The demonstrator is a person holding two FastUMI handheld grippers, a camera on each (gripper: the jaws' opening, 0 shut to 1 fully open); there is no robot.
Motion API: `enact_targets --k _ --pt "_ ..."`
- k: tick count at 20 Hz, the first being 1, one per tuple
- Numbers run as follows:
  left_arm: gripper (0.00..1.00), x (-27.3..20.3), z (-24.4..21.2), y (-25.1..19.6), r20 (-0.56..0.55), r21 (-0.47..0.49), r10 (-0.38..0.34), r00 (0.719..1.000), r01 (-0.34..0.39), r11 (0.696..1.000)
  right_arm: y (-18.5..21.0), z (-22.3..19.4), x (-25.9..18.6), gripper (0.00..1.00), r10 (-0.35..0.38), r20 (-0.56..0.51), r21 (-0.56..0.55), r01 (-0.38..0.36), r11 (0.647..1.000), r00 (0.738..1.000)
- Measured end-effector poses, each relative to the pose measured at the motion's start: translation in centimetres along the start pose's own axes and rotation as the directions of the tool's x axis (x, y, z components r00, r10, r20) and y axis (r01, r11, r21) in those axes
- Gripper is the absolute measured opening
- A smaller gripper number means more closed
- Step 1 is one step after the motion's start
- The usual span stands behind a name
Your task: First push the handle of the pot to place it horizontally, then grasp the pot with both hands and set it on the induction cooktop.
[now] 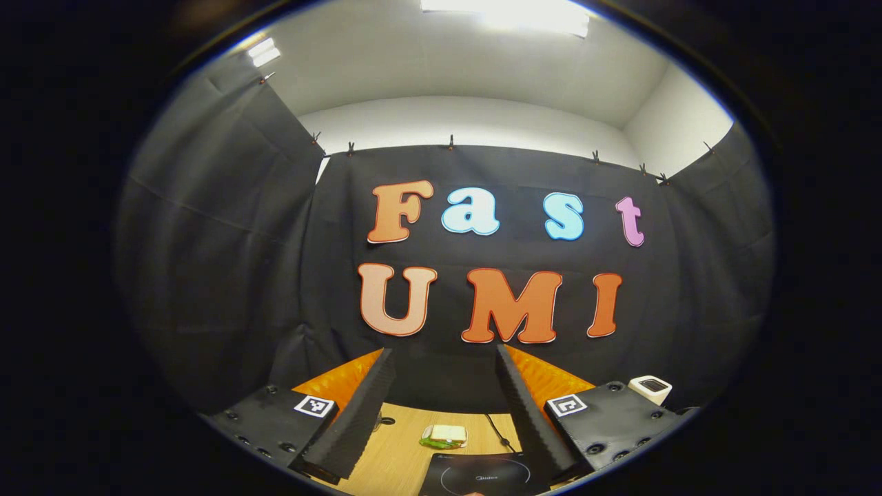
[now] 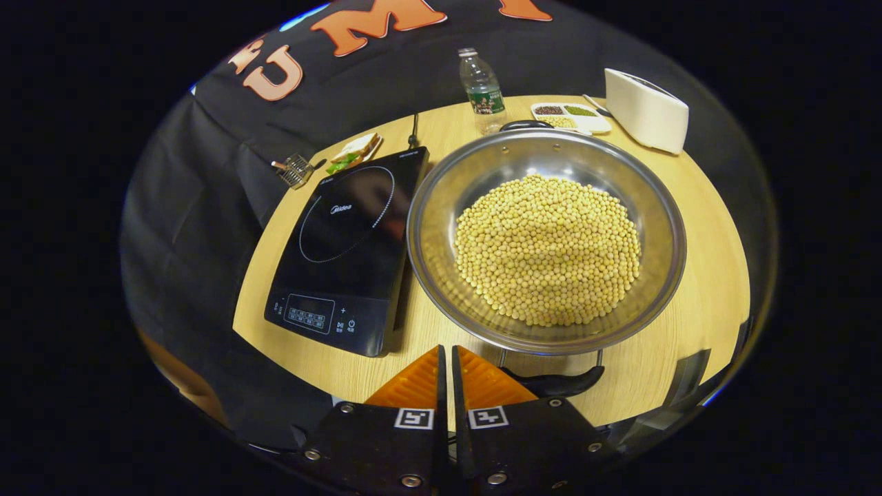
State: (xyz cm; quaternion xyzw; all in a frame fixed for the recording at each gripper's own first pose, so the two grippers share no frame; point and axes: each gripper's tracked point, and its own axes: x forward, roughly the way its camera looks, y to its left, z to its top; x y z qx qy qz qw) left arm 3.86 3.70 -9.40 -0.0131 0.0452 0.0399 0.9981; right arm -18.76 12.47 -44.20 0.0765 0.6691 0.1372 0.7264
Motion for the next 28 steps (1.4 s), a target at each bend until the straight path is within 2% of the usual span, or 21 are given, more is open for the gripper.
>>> enact_targets --k 8,12,17,28 --pt "0.96 0.4 -1.5 1.1 -0.036 -0.022 0.005 0.999 -0.006 1.000 -0.5 0.0 1.8 0.01 -0.020 -0.021 -0.015 0.020 1.000 1.000" --pt "0.96 0.4 -2.3 0.7 -0.051 -0.019 -0.001 0.999 0.000 1.000 -0.5 0.1 1.9 0.00 0.003 -0.010 -0.030 -0.003 1.000 1.000" --pt "0.96 0.8 -3.1 -0.2 -0.068 -0.016 -0.012 0.998 0.011 1.000 -0.9 0.0 1.8 0.00 0.056 -0.011 0.032 -0.056 0.998 0.998" --pt "0.97 1.2 -3.6 -2.5 -0.079 -0.017 -0.042 0.996 0.041 0.999 -6.6 0.9 1.0 0.00 -0.036 0.023 0.070 0.034 0.997 0.999"
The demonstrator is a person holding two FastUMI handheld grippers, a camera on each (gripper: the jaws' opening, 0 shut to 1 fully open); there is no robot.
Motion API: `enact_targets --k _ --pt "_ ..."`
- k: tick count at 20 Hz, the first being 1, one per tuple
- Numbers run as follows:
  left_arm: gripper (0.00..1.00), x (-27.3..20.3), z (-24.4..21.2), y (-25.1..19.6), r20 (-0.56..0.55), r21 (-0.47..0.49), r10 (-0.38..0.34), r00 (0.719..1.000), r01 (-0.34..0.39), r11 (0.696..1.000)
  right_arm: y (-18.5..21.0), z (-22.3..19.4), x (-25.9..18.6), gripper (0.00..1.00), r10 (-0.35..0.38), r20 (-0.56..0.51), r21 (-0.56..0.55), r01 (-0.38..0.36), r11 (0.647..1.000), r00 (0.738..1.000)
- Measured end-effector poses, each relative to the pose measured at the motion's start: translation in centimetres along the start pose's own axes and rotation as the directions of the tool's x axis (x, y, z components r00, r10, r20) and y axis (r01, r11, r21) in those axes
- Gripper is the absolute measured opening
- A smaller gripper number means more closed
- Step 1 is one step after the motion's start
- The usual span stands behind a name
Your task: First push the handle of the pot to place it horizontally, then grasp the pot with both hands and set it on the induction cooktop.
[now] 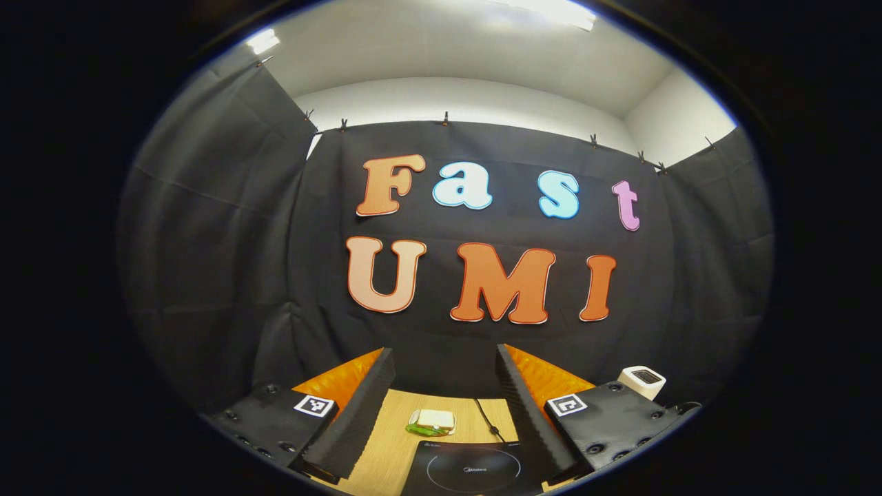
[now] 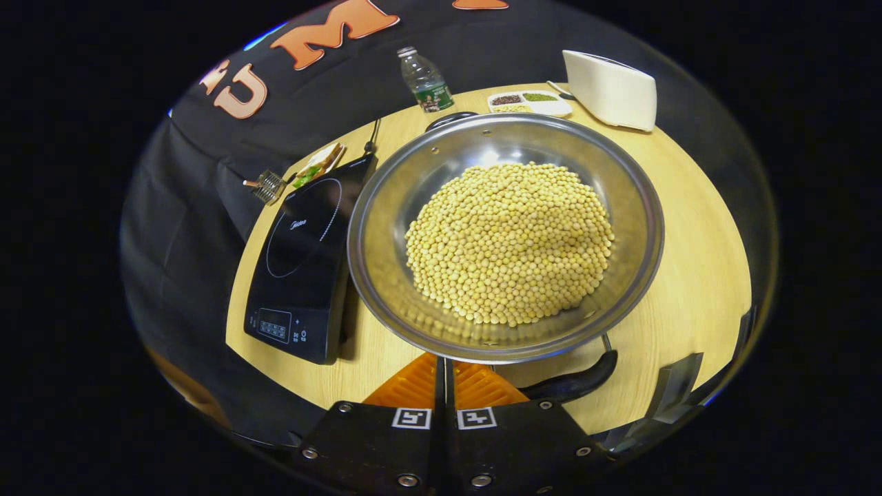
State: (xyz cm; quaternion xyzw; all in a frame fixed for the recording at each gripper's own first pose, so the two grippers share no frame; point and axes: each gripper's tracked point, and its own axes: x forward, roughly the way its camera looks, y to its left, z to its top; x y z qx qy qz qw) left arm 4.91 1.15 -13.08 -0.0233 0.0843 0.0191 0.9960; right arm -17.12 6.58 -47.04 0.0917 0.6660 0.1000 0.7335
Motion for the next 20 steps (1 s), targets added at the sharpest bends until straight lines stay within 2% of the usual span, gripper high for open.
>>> enact_targets --k 5,9,14,20 --pt "0.96 0.3 -1.0 -1.1 -0.027 0.011 -0.014 1.000 0.015 1.000 -2.6 0.8 0.0 0.00 -0.039 0.006 0.025 0.038 0.999 0.999" --pt "0.96 1.1 -1.2 -0.7 -0.044 0.053 0.028 0.999 -0.026 0.998 -4.1 1.1 0.6 0.00 -0.071 -0.004 0.027 0.072 0.997 0.997" --pt "0.96 0.8 -1.4 -1.1 -0.053 0.088 0.029 0.998 -0.024 0.996 -5.8 1.6 0.8 0.00 -0.099 -0.014 0.025 0.099 0.995 0.995" --pt "0.99 0.5 -1.1 -0.8 -0.051 0.111 0.042 0.998 -0.036 0.993 -8.6 2.8 0.6 0.00 -0.166 -0.031 0.019 0.167 0.986 0.986"
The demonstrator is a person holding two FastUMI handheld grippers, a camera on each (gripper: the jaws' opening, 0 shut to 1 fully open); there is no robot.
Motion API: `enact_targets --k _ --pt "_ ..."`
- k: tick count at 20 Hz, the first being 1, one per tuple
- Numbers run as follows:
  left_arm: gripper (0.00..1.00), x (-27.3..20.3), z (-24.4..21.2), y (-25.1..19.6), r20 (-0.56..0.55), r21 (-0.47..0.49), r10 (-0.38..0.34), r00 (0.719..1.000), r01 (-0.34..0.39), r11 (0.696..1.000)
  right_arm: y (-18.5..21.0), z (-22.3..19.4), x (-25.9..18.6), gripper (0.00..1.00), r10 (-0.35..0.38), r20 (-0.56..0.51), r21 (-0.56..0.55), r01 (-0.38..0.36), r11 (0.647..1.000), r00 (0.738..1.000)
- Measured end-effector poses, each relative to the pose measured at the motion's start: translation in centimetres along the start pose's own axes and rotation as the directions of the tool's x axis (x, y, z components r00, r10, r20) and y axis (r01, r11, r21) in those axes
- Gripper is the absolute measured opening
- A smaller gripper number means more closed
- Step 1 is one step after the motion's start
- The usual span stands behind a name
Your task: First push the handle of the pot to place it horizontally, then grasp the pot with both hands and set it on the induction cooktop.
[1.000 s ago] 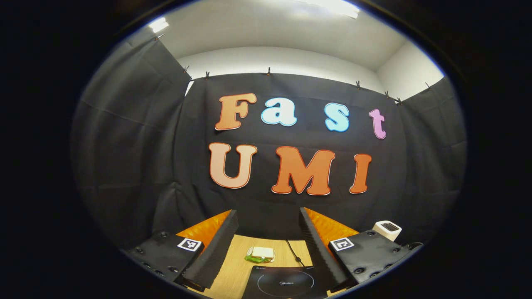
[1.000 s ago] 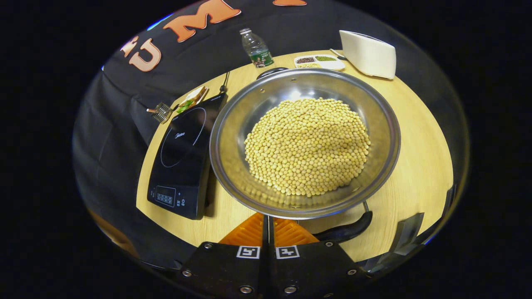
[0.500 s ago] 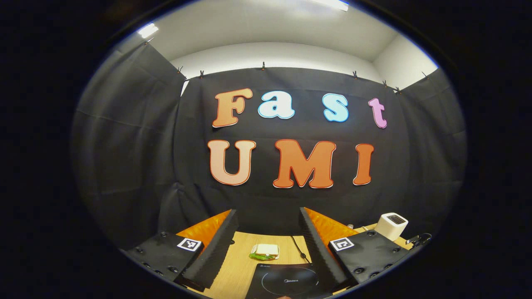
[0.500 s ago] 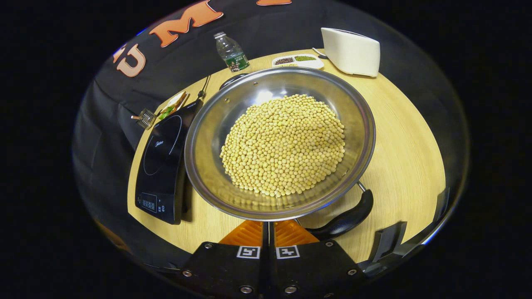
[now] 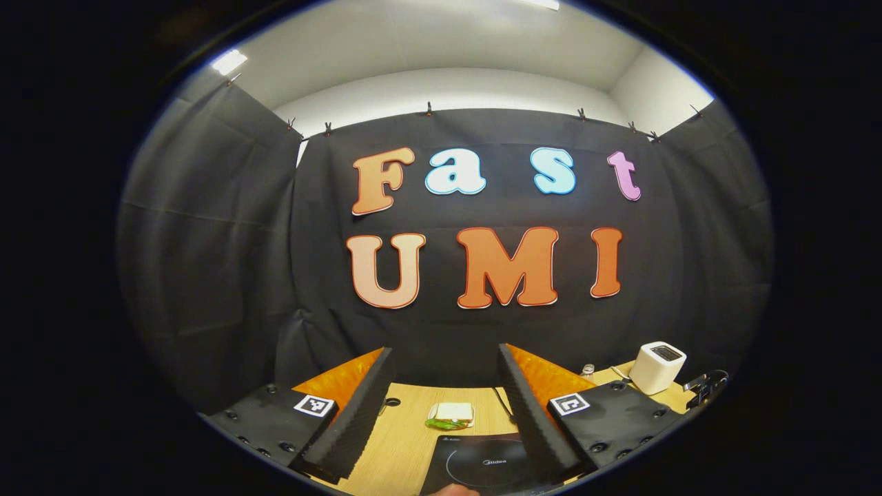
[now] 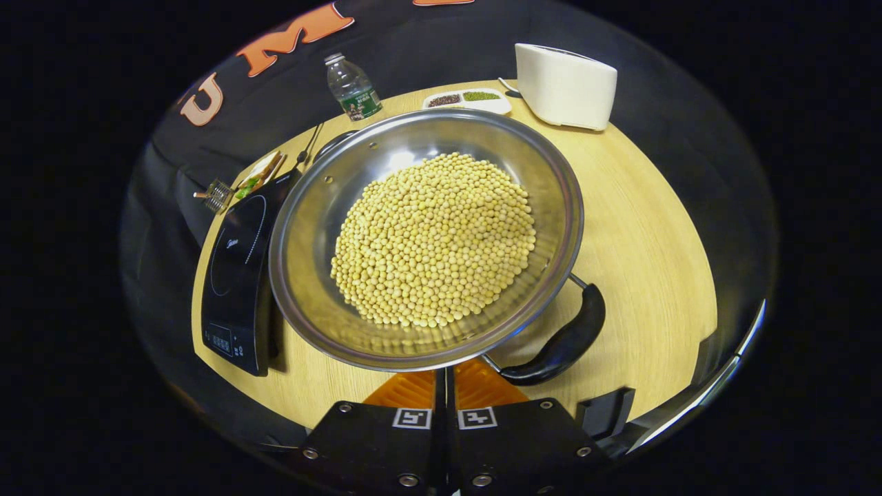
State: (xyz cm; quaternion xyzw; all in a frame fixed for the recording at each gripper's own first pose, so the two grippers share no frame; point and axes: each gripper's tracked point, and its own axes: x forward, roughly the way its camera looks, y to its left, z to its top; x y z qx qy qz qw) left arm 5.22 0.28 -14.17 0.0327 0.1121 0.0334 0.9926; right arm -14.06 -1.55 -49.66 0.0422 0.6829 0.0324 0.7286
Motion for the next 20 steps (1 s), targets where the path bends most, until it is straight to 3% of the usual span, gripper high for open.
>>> enact_targets --k 5,13,20 --pt "0.99 -0.1 -0.2 0.3 -0.005 0.009 0.010 1.000 -0.010 1.000 -1.1 0.6 0.1 0.00 -0.017 -0.018 -0.011 0.017 1.000 1.000" --pt "0.99 -0.2 -0.5 0.5 -0.001 0.009 0.003 1.000 -0.003 1.000 -5.9 2.7 0.8 0.00 -0.116 -0.015 0.036 0.116 0.993 0.993" --pt "0.99 0.4 -1.6 0.8 -0.022 0.006 0.005 1.000 -0.005 1.000 -7.7 3.9 1.1 0.00 -0.139 -0.029 0.061 0.140 0.988 0.990"
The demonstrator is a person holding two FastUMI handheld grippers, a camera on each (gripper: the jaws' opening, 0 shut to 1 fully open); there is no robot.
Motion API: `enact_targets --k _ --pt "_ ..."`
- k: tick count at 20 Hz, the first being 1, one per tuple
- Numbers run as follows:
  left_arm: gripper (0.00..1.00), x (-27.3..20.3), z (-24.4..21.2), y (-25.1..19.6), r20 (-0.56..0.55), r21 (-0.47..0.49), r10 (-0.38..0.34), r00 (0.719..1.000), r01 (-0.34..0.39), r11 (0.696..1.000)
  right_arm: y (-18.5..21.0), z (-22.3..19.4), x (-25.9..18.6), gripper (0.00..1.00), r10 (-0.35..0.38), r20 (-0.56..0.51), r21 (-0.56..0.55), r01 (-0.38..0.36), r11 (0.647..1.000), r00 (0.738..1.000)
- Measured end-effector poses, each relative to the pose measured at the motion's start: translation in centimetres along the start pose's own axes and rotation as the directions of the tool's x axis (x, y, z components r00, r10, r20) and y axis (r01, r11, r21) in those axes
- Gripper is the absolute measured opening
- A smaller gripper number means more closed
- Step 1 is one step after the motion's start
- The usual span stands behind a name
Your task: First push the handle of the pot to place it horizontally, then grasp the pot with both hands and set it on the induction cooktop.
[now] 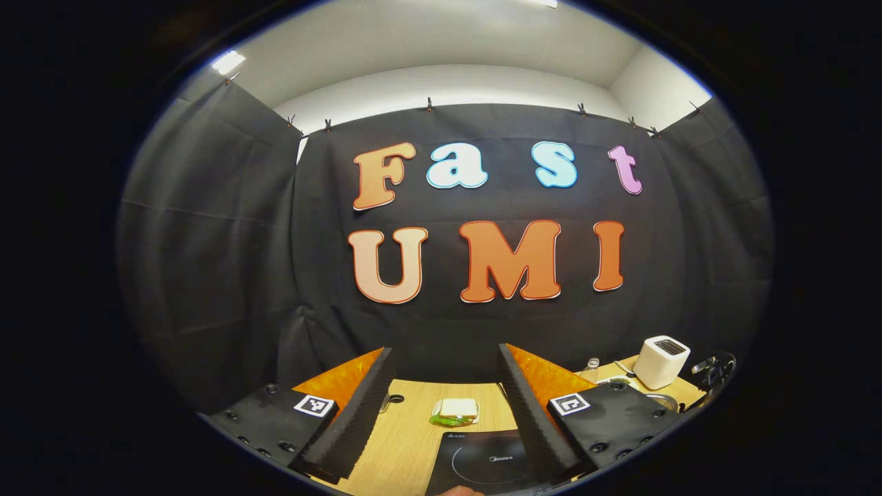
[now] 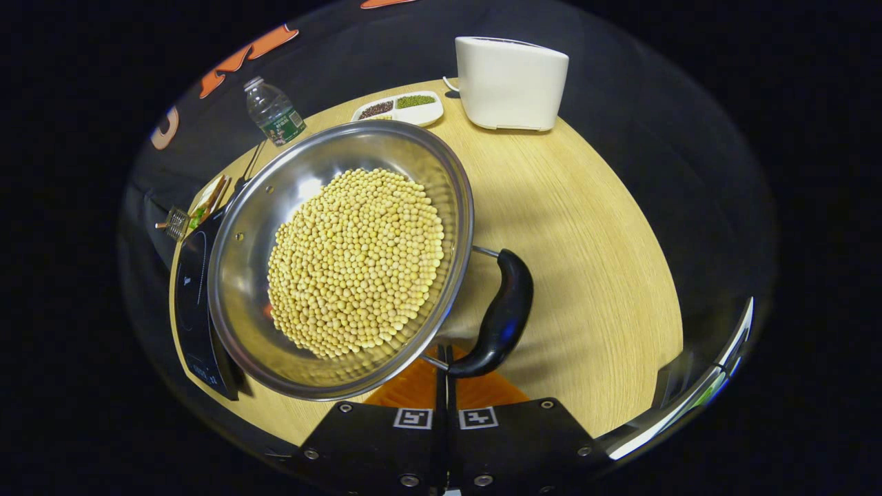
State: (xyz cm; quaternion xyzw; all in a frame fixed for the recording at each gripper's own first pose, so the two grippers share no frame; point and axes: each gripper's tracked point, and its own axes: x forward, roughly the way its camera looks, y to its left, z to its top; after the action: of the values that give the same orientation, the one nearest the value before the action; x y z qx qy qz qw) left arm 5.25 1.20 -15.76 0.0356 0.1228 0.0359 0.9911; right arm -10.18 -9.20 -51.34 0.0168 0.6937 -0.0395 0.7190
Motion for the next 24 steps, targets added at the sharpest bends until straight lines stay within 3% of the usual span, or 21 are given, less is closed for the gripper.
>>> enact_targets --k 5,13,24 --pt "0.99 0.0 -0.2 -0.2 0.000 0.020 -0.005 1.000 0.005 1.000 -0.8 1.4 0.4 0.00 0.017 -0.006 0.062 -0.016 0.998 1.000" --pt "0.98 -0.3 -0.3 -1.8 0.025 0.056 -0.032 0.999 0.030 0.998 -1.7 4.1 1.0 0.00 -0.014 0.006 0.104 0.013 0.995 1.000" --pt "0.97 1.0 -4.3 -3.6 -0.060 0.056 -0.061 0.996 0.064 0.996 -1.8 8.2 2.8 0.00 -0.026 0.032 0.194 0.019 0.981 0.999"
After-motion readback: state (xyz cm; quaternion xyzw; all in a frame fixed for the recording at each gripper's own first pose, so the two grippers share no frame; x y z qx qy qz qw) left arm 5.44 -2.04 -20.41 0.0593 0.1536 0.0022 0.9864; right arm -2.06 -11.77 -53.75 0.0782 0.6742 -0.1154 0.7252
